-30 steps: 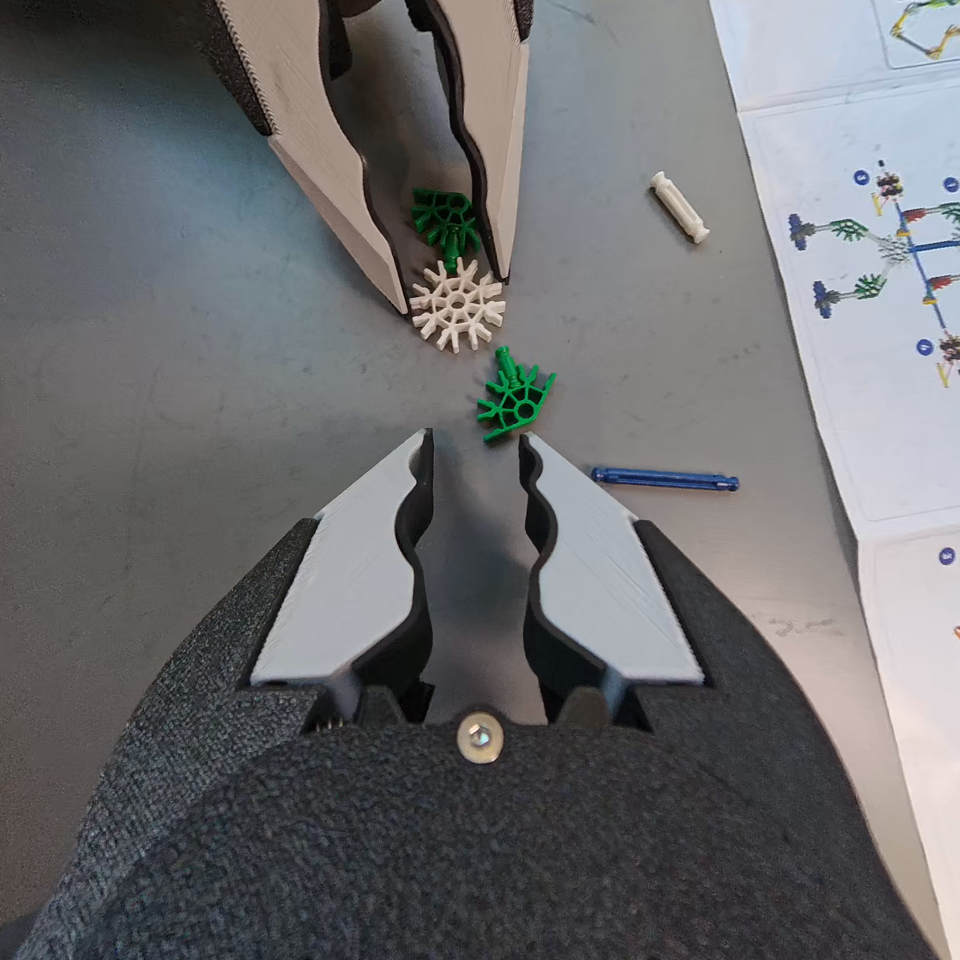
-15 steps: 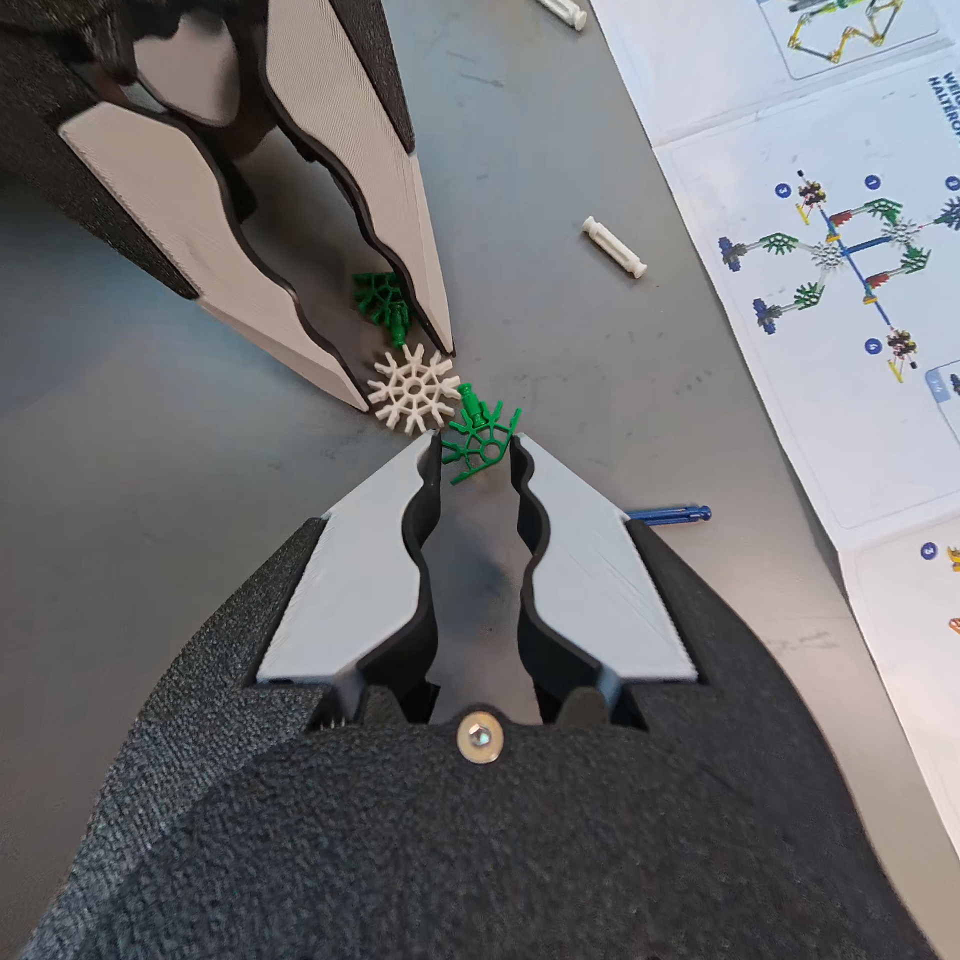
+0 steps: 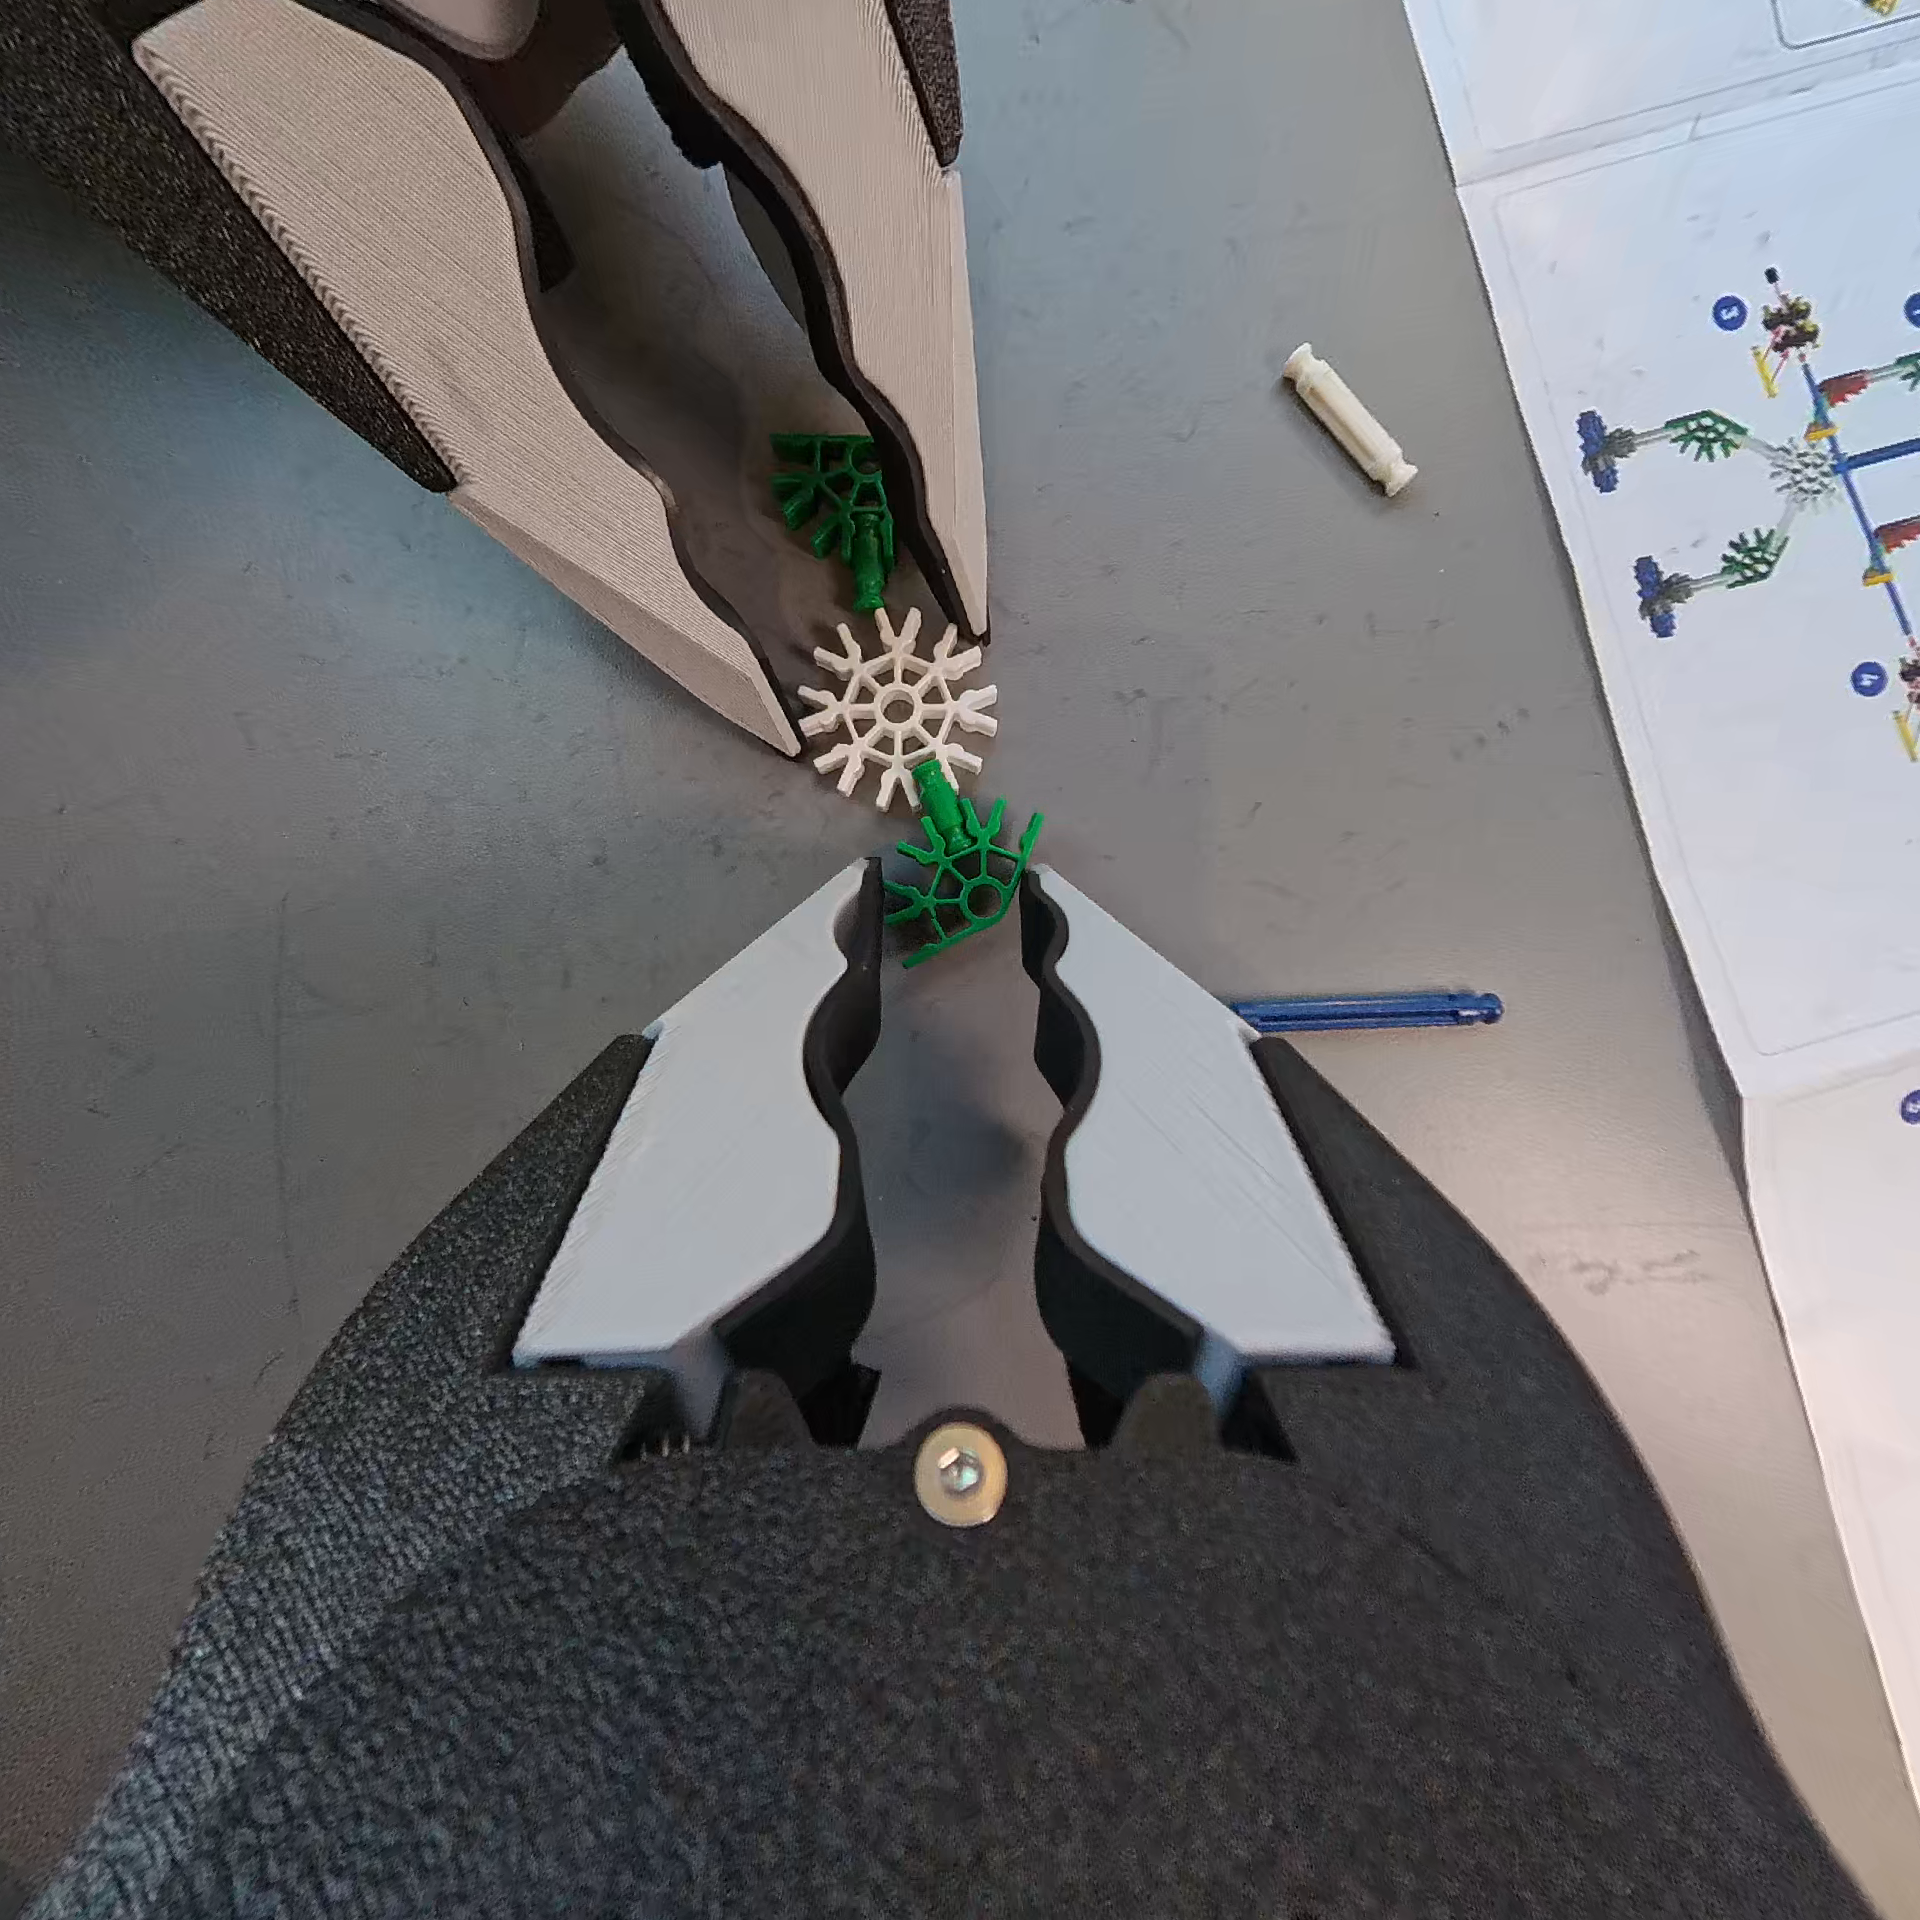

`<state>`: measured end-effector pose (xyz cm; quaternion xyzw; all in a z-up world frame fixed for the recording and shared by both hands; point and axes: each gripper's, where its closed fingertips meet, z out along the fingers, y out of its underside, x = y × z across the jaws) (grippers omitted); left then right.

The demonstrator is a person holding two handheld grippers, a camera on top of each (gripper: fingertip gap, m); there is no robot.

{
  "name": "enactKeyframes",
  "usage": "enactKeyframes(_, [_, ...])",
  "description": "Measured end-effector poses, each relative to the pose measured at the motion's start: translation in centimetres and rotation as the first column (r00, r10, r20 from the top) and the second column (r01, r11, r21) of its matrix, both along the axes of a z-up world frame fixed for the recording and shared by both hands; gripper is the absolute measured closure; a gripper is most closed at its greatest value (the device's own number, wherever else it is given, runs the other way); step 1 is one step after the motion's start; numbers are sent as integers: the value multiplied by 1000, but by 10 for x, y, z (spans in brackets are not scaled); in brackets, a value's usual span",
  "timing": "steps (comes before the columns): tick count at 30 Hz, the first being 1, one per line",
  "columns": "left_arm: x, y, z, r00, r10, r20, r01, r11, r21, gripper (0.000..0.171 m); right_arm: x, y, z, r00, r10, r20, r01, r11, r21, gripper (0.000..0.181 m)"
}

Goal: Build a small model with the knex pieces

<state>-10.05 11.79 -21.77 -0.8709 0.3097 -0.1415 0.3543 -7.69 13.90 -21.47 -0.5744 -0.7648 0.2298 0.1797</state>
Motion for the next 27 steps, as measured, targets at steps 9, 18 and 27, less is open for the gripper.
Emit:
enactKeyframes(9, [0, 0, 0, 1000, 0, -2, 0, 1000, 2, 136, -5, 1, 10, 999, -11, -52, 11, 1000, -8, 151])
enactKeyframes(18, [0, 0, 0, 1000, 1, -3, -1, 1000, 3, 136, -17, -9, 8, 998, 46, -52, -45, 999, 18, 181])
enactKeyframes(27, [0, 0, 0, 1000, 4, 3, -4, 1000, 4, 136, -15, -10, 3, 987, 91, 132, -109, 985, 131, 181])
